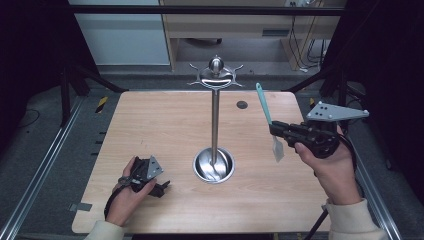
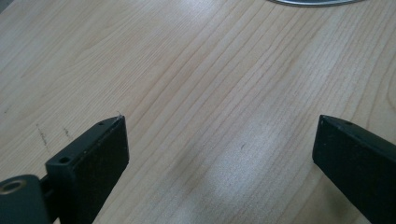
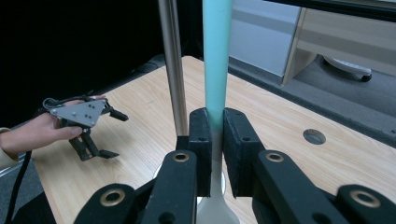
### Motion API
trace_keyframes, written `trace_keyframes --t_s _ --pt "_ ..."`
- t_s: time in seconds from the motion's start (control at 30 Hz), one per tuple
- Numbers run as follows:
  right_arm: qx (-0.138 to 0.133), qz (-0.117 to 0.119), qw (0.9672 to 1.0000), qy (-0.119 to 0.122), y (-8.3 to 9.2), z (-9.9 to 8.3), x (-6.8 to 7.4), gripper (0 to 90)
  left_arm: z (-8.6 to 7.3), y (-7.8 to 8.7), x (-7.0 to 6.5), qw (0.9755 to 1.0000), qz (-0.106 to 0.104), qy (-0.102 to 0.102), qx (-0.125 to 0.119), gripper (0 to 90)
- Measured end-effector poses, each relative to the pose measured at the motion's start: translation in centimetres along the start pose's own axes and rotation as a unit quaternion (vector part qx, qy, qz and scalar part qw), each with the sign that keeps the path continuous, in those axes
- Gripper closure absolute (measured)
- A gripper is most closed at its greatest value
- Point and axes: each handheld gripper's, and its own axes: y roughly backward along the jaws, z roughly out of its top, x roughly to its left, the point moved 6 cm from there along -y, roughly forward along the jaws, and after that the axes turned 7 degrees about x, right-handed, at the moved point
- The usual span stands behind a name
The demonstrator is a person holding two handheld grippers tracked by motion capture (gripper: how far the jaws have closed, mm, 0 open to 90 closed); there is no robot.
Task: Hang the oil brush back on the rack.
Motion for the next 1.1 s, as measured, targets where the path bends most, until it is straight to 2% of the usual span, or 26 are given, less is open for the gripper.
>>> trace_keyframes --t_s 0.4,1.1 --pt "-0.016 0.016 0.9997 0.011 -0.1 0.7 1.3 82.3 0.0 0.0 0.0 1.0 0.001 -0.001 0.0 3.3" --pt "-0.006 0.018 0.9996 0.021 -0.8 1.4 1.8 82.2 0.0 0.0 0.0 1.0 0.0 -0.001 0.001 3.3"
